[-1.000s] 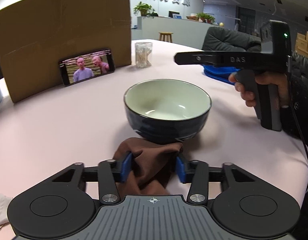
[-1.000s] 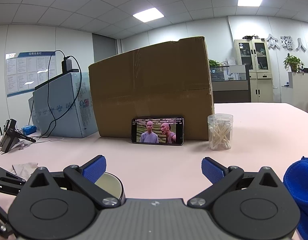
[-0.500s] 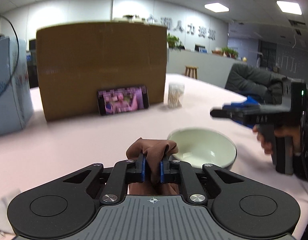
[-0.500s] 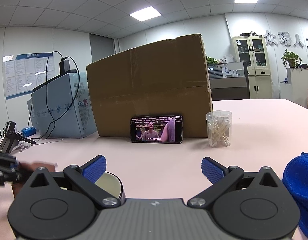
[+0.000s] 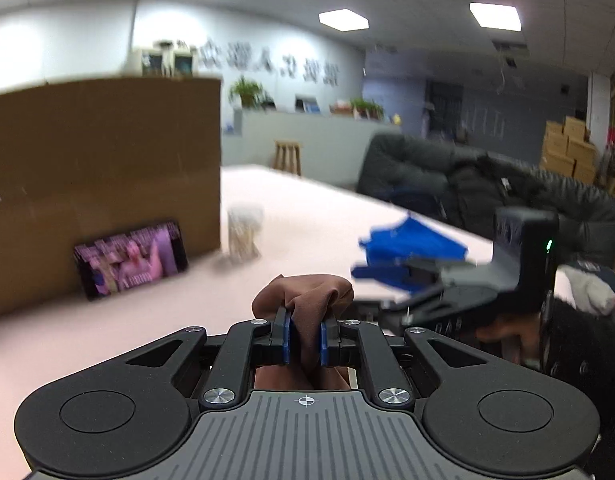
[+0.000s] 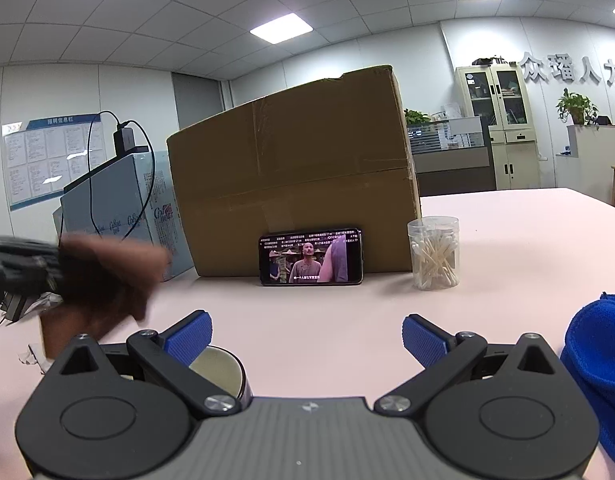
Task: Clean bowl
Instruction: 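Lift the brown cloth with the left gripper and move it over the bowl, then wipe the bowl's inner surface with the brown cloth in the left gripper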
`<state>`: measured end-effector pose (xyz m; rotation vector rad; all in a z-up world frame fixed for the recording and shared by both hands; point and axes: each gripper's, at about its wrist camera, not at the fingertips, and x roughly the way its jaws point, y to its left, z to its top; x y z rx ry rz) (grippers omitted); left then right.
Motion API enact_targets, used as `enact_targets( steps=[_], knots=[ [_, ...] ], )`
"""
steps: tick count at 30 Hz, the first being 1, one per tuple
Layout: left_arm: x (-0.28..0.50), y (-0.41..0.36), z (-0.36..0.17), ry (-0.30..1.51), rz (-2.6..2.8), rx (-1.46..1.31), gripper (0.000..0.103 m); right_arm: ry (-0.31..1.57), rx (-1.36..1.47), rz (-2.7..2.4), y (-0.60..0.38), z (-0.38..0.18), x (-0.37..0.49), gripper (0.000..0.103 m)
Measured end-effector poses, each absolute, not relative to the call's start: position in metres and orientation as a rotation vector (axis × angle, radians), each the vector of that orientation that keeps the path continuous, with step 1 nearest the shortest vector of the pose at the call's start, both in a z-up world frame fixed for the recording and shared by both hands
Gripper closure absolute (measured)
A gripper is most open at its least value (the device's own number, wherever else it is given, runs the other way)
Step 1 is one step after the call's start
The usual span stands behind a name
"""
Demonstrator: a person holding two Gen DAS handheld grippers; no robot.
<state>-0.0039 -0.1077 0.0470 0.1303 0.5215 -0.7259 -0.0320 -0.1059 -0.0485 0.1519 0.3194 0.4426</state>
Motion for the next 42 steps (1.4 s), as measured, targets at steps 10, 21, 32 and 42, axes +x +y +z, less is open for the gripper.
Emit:
enact_targets(
  steps=[10, 21, 32, 42],
  knots=[
    [0.016, -0.132, 0.017, 0.744, -0.731, 0.350, 0.074, 0.367, 0.195, 0.425, -0.111, -0.052, -0.026, 0.000],
    [0.034, -0.150, 0.015, 0.792, -0.801, 0.434, 0.072, 0.398, 0.223, 0.405, -0.116, -0.055, -0.023, 0.000],
    [0.053, -0.158, 0.007, 0.817, -0.847, 0.459, 0.094, 0.408, 0.235, 0.401, -0.117, -0.056, -0.023, 0.000],
    [0.042, -0.155, 0.006, 0.862, -0.952, 0.474, 0.093, 0.425, 0.241, 0.400, -0.116, -0.057, -0.021, 0.000]
  ],
)
